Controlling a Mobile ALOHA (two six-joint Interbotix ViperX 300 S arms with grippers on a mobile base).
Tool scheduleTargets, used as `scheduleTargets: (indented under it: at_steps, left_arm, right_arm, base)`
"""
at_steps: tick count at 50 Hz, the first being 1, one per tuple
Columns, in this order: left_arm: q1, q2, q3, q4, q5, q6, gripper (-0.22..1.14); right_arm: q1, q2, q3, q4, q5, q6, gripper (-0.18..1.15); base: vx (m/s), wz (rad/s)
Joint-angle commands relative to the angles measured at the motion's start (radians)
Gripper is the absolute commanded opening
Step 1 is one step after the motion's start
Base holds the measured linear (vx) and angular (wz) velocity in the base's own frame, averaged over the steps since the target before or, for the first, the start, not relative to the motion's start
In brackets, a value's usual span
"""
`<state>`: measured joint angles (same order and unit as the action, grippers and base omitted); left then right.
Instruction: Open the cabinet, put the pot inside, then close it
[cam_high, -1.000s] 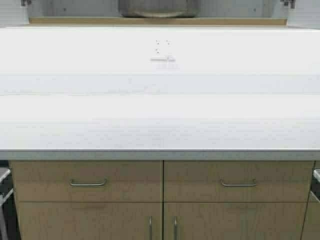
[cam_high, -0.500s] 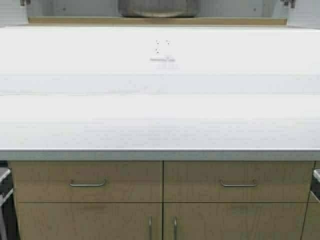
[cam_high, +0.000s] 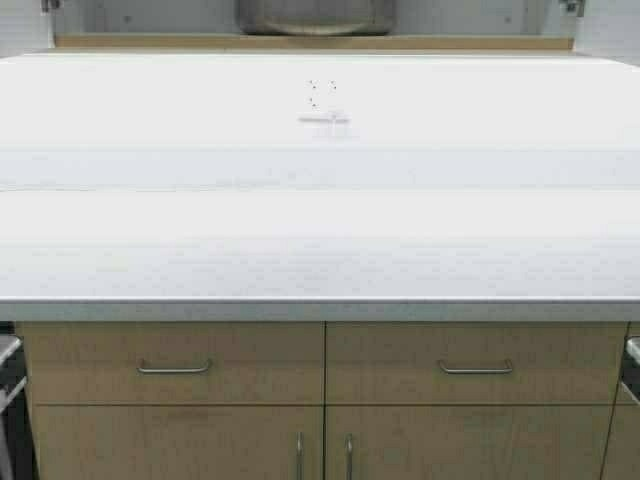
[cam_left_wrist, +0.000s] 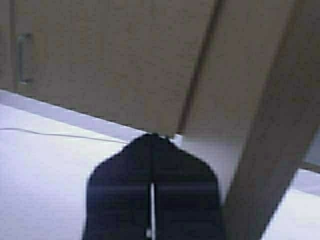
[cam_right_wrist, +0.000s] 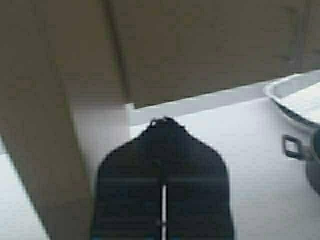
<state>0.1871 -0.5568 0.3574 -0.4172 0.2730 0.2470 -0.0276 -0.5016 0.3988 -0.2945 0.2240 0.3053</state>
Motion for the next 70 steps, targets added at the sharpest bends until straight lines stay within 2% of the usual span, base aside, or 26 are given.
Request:
scheduleTargets:
  at_steps: [1, 6, 15, 23, 32, 40, 45, 60, 70]
  left_arm:
    - [-0.253, -0.044, 0.026, -0.006, -0.041, -0.014, 0.04]
    - [-0.258, -0.107, 0.075, -0.012, -0.087, -0.034, 0.04]
    - [-0.275, -0.219, 0.166, -0.012, -0.021, -0.04, 0.04]
    - [-0.413, -0.23, 0.219, -0.006, -0.009, -0.028, 0.04]
    - [-0.545, -0.094, 0.175, -0.005, -0.052, 0.02, 0.04]
    - [-0.549, 0.071, 0.08, -0.005, -0.074, 0.031, 0.04]
    - [-0.549, 0.074, 0.074, -0.005, -0.075, 0.04, 0.04]
    - [-0.552, -0.161, 0.276, -0.003, -0.074, 0.048, 0.04]
    - [-0.552, -0.213, 0.331, -0.005, -0.078, 0.055, 0.04]
  right_arm:
    - [0.262, -0.034, -0.009, -0.018, -0.017, -0.002, 0.07]
    - [0.287, -0.064, -0.002, -0.014, -0.015, 0.018, 0.07]
    - [0.328, -0.156, 0.078, -0.014, -0.014, 0.029, 0.07]
    - [0.446, -0.196, 0.173, -0.014, -0.014, 0.035, 0.07]
    - [0.548, -0.202, 0.259, -0.011, -0.014, 0.063, 0.07]
    - [0.561, -0.209, 0.279, -0.009, -0.006, 0.072, 0.07]
    - [0.563, -0.238, 0.288, -0.009, 0.014, 0.063, 0.07]
    - [0.561, -0.305, 0.319, -0.011, 0.043, 0.063, 0.07]
    - [0.561, -0.233, 0.262, -0.021, 0.037, 0.06, 0.07]
  base:
    - [0.0, 0.0]
    - [0.0, 0.0]
    - [0.0, 0.0]
    - [0.01, -0.01]
    - [0.01, -0.01]
    - [0.05, 0.0]
    - [0.09, -0.01]
    - [0.18, -0.02]
    - [0.2, 0.06]
